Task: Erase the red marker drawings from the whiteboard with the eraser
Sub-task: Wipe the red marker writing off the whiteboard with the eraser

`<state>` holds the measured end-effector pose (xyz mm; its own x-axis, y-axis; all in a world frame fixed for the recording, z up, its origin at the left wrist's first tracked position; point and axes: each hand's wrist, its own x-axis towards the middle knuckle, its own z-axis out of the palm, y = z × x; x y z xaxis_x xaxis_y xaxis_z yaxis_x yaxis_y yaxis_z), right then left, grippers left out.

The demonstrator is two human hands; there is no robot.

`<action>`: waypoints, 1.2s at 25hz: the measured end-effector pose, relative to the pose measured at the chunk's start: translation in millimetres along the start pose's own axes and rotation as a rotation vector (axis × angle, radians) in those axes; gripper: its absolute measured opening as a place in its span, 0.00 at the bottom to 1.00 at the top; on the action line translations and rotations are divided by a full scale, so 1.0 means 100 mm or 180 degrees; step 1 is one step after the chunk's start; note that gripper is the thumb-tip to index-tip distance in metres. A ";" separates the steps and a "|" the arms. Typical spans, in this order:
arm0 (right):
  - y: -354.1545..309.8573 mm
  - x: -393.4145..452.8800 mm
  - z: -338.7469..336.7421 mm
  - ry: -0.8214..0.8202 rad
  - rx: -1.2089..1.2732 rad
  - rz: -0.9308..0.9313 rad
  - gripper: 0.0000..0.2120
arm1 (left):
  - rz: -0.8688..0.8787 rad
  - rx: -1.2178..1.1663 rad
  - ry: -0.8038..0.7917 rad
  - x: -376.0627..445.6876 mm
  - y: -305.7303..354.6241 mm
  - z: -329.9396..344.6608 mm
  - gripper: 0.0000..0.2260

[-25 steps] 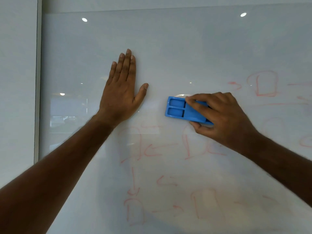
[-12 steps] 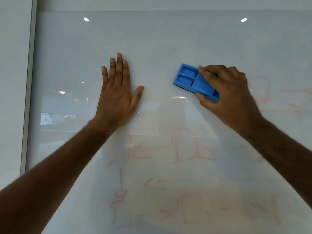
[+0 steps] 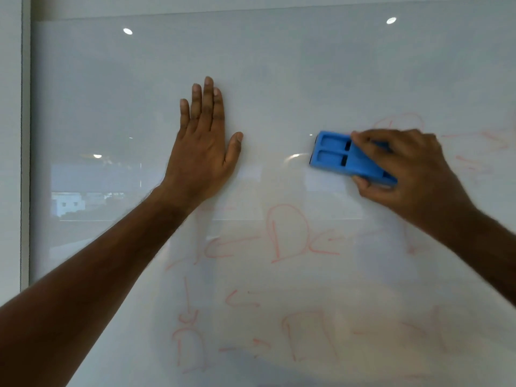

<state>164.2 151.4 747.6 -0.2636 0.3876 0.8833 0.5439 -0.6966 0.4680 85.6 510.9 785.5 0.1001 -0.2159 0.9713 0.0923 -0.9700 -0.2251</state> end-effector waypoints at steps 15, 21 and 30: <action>-0.16 -0.26 0.14 0.0109 0.0245 -0.0380 0.26 | 0.0177 0.0041 0.0142 0.16 0.42 0.13 0.34; 0.39 -0.15 -0.09 0.0034 0.0080 0.0098 0.28 | 0.0100 -0.0020 0.0054 0.14 0.50 0.13 0.34; -0.01 -0.01 0.11 0.0128 0.0202 0.0107 0.28 | 0.0179 0.0068 0.0077 0.42 0.75 0.17 0.36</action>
<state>173.2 158.6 746.0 -0.2755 0.3390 0.8996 0.6020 -0.6687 0.4364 114.0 431.1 808.2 0.0816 -0.2729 0.9586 0.1084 -0.9536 -0.2807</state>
